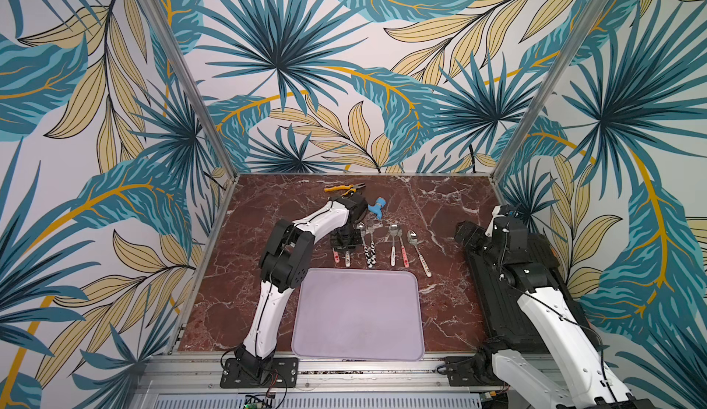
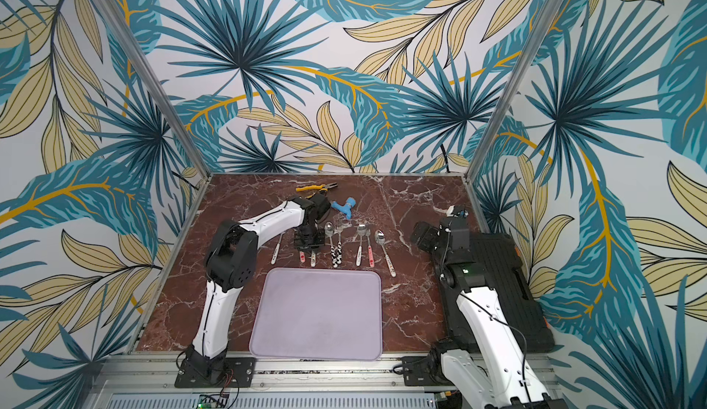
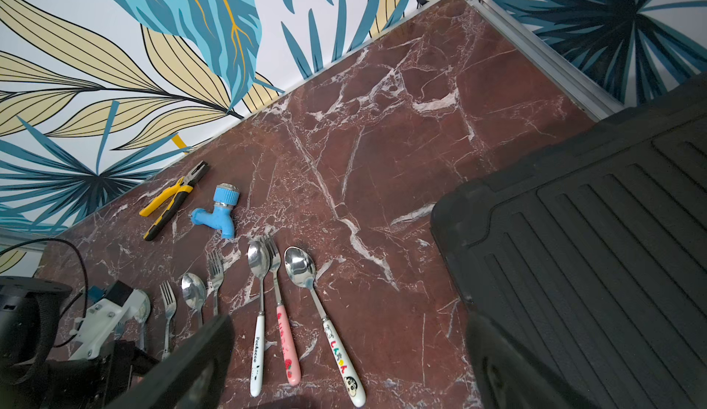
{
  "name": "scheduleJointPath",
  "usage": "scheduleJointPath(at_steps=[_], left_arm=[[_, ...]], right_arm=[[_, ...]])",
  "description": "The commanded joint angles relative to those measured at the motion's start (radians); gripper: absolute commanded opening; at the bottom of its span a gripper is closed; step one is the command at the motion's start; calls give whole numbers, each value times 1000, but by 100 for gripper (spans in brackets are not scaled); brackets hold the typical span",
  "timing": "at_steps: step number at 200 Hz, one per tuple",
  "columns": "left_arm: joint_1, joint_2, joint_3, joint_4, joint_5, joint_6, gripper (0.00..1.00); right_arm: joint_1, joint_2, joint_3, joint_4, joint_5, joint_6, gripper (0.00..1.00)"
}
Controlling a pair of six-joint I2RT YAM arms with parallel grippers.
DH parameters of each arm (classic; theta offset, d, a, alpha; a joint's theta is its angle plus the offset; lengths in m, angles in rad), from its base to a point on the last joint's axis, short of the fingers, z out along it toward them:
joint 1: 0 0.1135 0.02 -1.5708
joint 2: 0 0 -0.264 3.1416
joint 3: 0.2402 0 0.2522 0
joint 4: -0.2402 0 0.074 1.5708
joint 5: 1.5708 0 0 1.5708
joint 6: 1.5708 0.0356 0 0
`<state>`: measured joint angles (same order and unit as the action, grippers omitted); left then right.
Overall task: Set the spoon and fork side by side
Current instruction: Pick up the fork at the center of the board, then place the fork on the tray.
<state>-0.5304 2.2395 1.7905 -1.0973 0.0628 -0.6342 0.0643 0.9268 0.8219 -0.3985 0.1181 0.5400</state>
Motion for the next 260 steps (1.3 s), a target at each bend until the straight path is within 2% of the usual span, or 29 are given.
scheduleJointPath(at_steps=[1,74,101,207,260], left_arm=[[0,6,18,-28,-44,42,0],[-38,-150,12,-51,-80,117,0],[-63,-230,-51,-64,-83,132,0],[-130,-683,-633,35,-62,66,0],[-132,-796,-871,122,-35,50,0]], right_arm=[[-2,-19,-20,-2,0,10,100],[-3,-6,-22,0,-7,12,99],[-3,1,-22,1,-13,15,100],[-3,30,-21,5,-22,17,99],[-3,31,-23,4,-15,13,100]])
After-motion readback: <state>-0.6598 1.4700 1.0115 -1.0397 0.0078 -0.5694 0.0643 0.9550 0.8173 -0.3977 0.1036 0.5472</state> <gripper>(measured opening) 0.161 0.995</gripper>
